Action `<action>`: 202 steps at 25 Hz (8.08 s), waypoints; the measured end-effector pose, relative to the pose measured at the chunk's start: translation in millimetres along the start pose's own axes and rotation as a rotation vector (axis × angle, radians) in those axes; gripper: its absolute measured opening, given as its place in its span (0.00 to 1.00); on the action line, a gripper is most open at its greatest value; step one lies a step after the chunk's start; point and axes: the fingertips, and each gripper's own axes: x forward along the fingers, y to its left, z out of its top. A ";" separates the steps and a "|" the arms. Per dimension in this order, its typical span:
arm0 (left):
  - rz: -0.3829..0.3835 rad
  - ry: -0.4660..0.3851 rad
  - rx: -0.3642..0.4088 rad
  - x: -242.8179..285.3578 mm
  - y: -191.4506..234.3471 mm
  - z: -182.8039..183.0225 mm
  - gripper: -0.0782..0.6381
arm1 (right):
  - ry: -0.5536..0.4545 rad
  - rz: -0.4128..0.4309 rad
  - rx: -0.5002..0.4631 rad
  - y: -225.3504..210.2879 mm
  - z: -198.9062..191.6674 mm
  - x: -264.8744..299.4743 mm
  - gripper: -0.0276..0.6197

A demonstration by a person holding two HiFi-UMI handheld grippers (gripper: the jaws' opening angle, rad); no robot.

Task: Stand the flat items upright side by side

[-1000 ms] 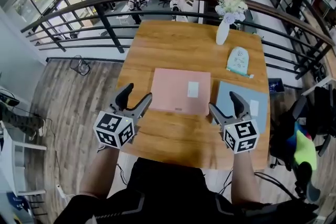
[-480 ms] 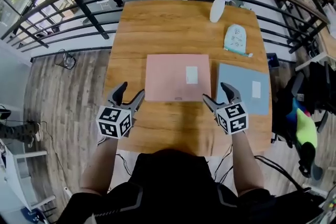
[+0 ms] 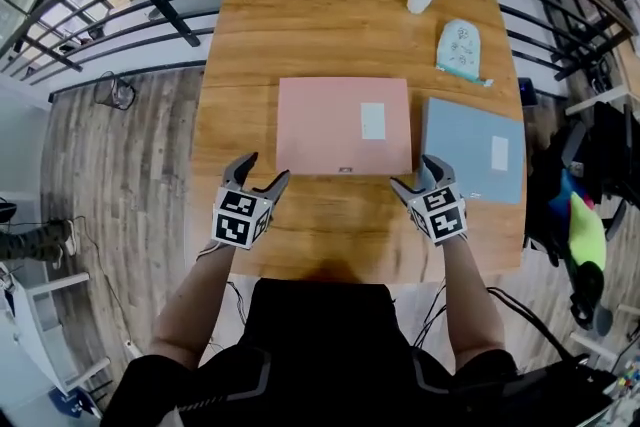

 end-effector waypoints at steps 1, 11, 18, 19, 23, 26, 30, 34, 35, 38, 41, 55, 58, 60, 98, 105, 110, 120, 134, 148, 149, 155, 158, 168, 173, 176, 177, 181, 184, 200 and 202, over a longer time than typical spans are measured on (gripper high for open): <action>-0.004 0.019 0.011 5.6 -0.4 -5.8 0.55 | 0.013 0.000 -0.006 0.4 -3.1 3.9 0.59; -0.114 0.179 0.096 42.4 -23.2 -50.8 0.55 | 0.118 0.003 -0.063 2.2 -22.9 29.2 0.59; -0.103 0.206 0.129 61.0 -19.2 -53.9 0.55 | 0.229 -0.010 -0.074 -0.5 -40.3 40.7 0.59; -0.104 0.214 0.124 61.5 -18.2 -54.7 0.55 | 0.233 -0.007 -0.076 0.4 -40.8 42.5 0.59; -0.099 0.252 0.126 65.3 -13.1 -60.9 0.54 | 0.252 -0.008 -0.073 2.5 -42.0 49.6 0.59; -0.091 0.264 0.134 69.7 -11.0 -63.8 0.54 | 0.262 -0.041 -0.081 -1.4 -42.0 52.4 0.57; -0.094 0.272 0.151 72.9 -11.9 -67.1 0.50 | 0.280 -0.066 -0.075 -3.3 -42.7 53.6 0.54; -0.087 0.290 0.167 72.9 -11.7 -71.7 0.48 | 0.289 -0.078 -0.081 -3.1 -43.3 55.5 0.54; -0.089 0.292 0.169 72.5 -11.3 -71.7 0.47 | 0.293 -0.081 -0.080 -3.2 -44.1 56.3 0.54; -0.080 0.298 0.207 70.5 -9.4 -71.4 0.45 | 0.325 -0.082 -0.088 -2.6 -47.1 58.3 0.54; -0.075 0.305 0.230 69.4 -8.0 -71.9 0.44 | 0.334 -0.086 -0.091 -2.6 -46.1 58.7 0.54; -0.029 0.333 0.273 69.1 11.3 -80.8 0.44 | 0.296 -0.124 -0.135 12.6 -12.8 39.7 0.51; -0.018 0.335 0.310 69.3 12.8 -82.8 0.44 | 0.281 -0.143 -0.156 14.6 -3.4 30.5 0.50; -0.002 0.334 0.322 69.0 15.4 -82.7 0.45 | 0.266 -0.149 -0.165 18.0 4.4 23.5 0.50; -0.135 0.381 0.428 70.3 13.7 -113.3 0.43 | -0.104 -0.066 -0.479 134.4 223.6 -62.7 0.41; -0.088 0.233 0.417 52.1 15.8 -93.6 0.43 | -0.166 0.004 -0.493 169.7 248.7 -59.3 0.38; -0.087 0.121 0.270 39.8 20.8 -72.1 0.43 | -0.180 0.006 -0.547 188.8 263.7 -51.7 0.38; -0.028 -0.057 0.167 -0.4 36.8 -42.2 0.43 | -0.233 0.059 -0.588 233.7 295.8 -31.8 0.36; 0.084 -0.245 0.091 -45.3 34.8 12.9 0.52 | -0.231 0.099 -0.589 258.1 305.7 -25.3 0.41; 0.301 -0.292 0.037 -45.5 26.3 43.5 0.58 | -0.353 -0.063 -0.410 168.9 283.0 -94.0 0.49; 0.300 -0.285 0.017 -43.0 25.6 43.5 0.58 | -0.354 -0.070 -0.396 162.4 278.6 -96.6 0.49; 0.356 -0.254 -0.057 -36.9 34.9 47.7 0.58 | -0.341 -0.080 -0.356 138.1 254.1 -105.6 0.49; 0.373 -0.240 -0.064 -31.7 40.8 49.8 0.58 | -0.338 -0.081 -0.334 131.4 246.7 -105.5 0.49; 0.356 -0.243 -0.013 -33.6 66.1 50.7 0.56 | -0.326 -0.068 -0.273 128.0 235.7 -103.3 0.49; 0.368 -0.240 0.008 -47.0 100.6 41.5 0.55 | -0.325 -0.042 -0.241 140.9 238.5 -91.5 0.49; 0.391 -0.238 -0.009 -54.0 122.8 38.2 0.55 | -0.329 -0.029 -0.235 153.0 245.2 -87.1 0.49; 0.394 -0.240 -0.011 -55.6 129.0 37.2 0.55 | -0.329 -0.030 -0.237 156.2 246.8 -85.2 0.49; 0.387 -0.247 0.004 -60.2 149.1 34.8 0.55 | -0.321 -0.040 -0.225 166.1 248.6 -79.0 0.48; 0.403 -0.253 -0.009 -61.5 166.4 35.3 0.55 | -0.319 -0.055 -0.223 171.1 249.1 -75.6 0.48; 0.440 -0.261 -0.032 -55.3 221.1 45.6 0.55 | -0.267 -0.179 -0.146 179.1 227.9 -75.5 0.43; 0.449 -0.260 -0.037 -55.4 223.3 46.1 0.55 | -0.261 -0.183 -0.145 180.8 224.1 -76.6 0.43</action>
